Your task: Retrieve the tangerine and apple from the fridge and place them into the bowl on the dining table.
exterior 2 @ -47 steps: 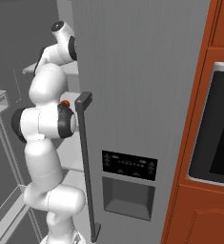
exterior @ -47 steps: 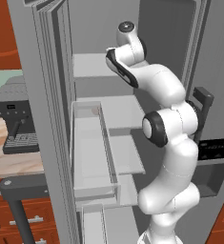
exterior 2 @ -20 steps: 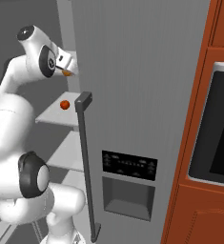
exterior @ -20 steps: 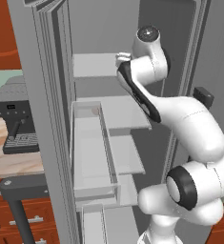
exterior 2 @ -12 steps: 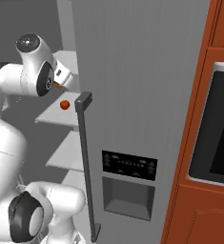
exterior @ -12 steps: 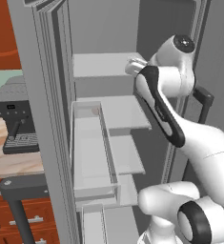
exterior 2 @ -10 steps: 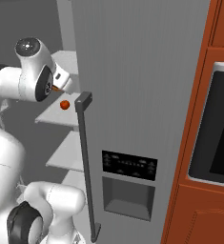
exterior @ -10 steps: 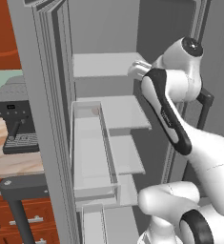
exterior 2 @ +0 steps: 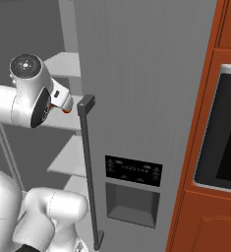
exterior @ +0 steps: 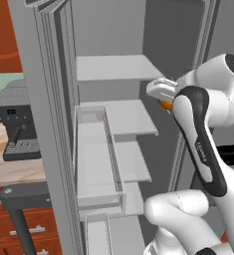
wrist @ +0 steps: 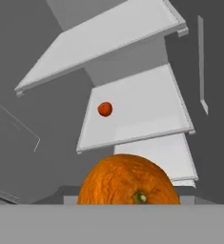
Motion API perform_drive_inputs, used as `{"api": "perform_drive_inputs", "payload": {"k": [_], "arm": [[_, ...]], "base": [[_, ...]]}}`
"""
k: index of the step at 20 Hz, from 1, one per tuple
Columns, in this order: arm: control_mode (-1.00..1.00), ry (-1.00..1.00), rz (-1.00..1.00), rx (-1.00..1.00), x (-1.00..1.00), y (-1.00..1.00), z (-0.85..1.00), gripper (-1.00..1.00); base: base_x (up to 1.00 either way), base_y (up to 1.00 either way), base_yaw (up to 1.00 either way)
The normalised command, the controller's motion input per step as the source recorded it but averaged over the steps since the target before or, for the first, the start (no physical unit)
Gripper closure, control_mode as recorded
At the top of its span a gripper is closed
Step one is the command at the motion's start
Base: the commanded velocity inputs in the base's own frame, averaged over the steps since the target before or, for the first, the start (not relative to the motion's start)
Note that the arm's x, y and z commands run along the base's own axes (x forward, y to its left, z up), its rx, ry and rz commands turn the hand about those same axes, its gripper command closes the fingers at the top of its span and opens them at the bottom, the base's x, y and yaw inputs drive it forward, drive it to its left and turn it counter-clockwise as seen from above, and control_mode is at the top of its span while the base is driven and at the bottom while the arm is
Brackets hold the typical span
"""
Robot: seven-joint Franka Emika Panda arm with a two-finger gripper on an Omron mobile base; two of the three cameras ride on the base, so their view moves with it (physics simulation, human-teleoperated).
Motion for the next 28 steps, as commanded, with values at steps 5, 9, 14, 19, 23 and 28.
{"api": "perform_drive_inputs", "payload": {"k": [5, 9, 14, 19, 23, 28], "arm": [[1.00, 0.00, 0.04, 0.00, -0.13, -0.04, 0.00, 1.00], [1.00, 0.00, 0.00, 0.00, 0.00, 0.00, 0.00, 1.00], [1.00, 0.00, 0.00, 0.00, 0.00, 0.00, 0.00, 1.00], [1.00, 0.00, 0.00, 0.00, 0.00, 0.00, 0.00, 1.00], [1.00, 0.00, 0.00, 0.00, 0.00, 0.00, 0.00, 1.00], [1.00, 0.00, 0.00, 0.00, 0.00, 0.00, 0.00, 1.00]], "base": [[-0.62, -0.09, 0.12], [-0.94, -0.01, 0.05], [-0.87, -0.02, 0.00], [-0.84, -0.05, -0.06], [-0.81, -0.16, -0.03], [-0.78, -0.33, 0.03]]}}
